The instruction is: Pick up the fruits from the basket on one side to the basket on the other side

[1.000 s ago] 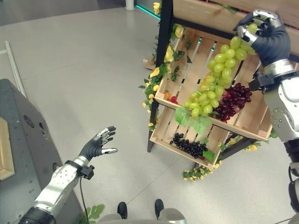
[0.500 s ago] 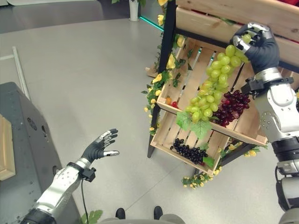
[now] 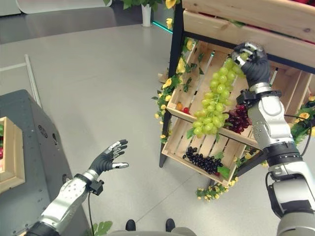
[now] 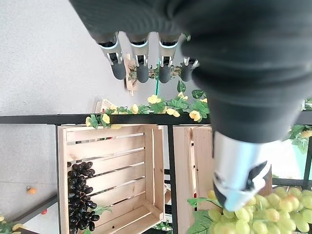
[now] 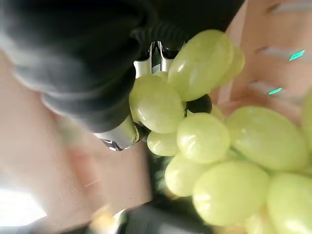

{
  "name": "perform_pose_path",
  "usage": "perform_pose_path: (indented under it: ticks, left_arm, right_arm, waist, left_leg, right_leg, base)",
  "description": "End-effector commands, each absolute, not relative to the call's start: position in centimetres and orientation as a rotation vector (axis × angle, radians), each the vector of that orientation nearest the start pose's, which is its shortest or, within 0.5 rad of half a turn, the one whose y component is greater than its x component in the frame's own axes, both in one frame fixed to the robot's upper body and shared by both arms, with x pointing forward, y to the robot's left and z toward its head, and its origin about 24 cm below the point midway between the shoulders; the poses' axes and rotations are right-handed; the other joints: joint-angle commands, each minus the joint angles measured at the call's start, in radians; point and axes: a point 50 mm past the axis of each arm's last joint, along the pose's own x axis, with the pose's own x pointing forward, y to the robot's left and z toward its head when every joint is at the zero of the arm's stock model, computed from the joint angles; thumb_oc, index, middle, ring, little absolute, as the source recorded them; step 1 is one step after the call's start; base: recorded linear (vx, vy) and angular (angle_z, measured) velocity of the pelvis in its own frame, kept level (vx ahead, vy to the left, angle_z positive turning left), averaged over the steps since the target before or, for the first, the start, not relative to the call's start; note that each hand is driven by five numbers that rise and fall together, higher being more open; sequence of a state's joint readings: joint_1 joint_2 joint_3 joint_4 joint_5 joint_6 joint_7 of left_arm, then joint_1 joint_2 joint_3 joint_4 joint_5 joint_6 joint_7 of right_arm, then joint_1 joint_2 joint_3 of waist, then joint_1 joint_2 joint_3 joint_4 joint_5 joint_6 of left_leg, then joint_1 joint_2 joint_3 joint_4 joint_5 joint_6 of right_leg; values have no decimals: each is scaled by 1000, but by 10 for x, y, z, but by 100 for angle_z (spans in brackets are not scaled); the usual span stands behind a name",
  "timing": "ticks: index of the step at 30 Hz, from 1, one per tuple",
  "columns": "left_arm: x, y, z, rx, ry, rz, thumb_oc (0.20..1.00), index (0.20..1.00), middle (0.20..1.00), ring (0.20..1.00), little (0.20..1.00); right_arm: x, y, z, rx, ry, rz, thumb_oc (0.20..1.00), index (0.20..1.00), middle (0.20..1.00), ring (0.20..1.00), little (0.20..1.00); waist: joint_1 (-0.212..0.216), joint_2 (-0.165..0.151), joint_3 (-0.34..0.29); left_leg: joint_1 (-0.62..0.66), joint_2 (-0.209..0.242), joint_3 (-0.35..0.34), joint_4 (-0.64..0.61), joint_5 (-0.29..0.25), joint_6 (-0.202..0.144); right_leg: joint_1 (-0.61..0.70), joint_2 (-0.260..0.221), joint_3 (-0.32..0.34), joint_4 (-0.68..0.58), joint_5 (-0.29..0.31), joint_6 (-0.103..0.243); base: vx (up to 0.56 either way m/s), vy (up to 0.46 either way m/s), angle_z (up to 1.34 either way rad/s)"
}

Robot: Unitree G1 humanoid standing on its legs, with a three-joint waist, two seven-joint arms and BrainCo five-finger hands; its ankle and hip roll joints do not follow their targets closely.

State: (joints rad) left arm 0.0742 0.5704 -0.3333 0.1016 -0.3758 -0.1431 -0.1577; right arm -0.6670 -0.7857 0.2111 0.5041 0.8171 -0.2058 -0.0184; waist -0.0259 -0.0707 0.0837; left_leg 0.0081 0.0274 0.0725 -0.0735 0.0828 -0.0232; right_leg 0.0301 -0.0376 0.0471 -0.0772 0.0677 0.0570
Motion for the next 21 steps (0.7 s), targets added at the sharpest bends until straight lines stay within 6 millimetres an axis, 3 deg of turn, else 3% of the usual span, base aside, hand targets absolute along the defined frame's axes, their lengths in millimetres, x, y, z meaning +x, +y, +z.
perform_pose_path:
  ticks: [1,14,21]
  left_arm:
    - [233,185,35,172,39,-430,1000,1000,1000,1000,1000]
    - [233,186,34,180,45,-422,1000,1000,1000,1000,1000]
    - [233,184,32,178,49,-422,1000,1000,1000,1000,1000]
  right_arm:
    - [358,-298,210,35,-349,-210,200,200,200,200,200]
    - [358,-300,205,66,-338,-237,200,200,200,200,200]
    - [358,-303,192,104,-311,-273,200,200,200,200,200]
  waist:
    - [62,-22,30]
    - [60,-21,31]
    - [61,-16,30]
  left_leg:
    - [25,0,-16,81,-87,-22]
    - [37,-1,-14,74,-92,-20]
    - [42,0,-15,69,-94,-19]
  right_leg:
    - [30,1,-30,38,-32,45]
    - [36,0,-23,31,-32,44]
    - [38,0,-29,29,-34,45]
  base:
    - [14,3,4]
    - [4,0,2]
    - [2,1,-1]
